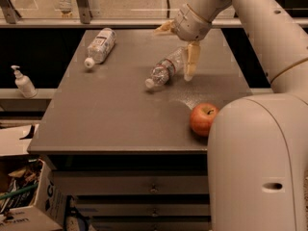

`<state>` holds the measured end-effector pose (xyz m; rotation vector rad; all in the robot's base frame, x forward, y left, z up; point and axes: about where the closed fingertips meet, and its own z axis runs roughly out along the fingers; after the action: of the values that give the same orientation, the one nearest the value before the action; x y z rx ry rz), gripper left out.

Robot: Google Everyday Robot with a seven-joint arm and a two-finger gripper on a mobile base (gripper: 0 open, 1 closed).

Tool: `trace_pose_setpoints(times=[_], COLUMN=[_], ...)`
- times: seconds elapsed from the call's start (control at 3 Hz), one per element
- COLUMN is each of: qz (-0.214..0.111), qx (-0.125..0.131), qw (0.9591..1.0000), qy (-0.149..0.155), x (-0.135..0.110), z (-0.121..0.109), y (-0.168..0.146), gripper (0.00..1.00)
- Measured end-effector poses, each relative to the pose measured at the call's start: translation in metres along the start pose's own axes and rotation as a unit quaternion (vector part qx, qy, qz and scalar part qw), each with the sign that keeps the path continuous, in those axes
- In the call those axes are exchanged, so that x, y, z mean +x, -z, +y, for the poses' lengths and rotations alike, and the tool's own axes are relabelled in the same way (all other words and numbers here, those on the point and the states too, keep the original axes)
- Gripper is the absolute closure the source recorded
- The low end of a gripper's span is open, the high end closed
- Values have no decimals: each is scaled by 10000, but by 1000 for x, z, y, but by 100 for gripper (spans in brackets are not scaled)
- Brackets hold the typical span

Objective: Knock water bottle over

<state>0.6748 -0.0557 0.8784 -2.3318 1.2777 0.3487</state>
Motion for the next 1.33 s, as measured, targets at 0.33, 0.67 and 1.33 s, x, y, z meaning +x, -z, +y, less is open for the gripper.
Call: trace_pose_setpoints(times=[0.33, 0.67, 1.33], qz=[-696, -1296, -2238], qx=[448, 881, 1331], qw=[9951, 9813, 9446], qy=[-545, -1117, -2000], x=[-2, -5, -7], z=[-2, 2, 27], y=[16, 40, 79], gripper=[0, 0, 0])
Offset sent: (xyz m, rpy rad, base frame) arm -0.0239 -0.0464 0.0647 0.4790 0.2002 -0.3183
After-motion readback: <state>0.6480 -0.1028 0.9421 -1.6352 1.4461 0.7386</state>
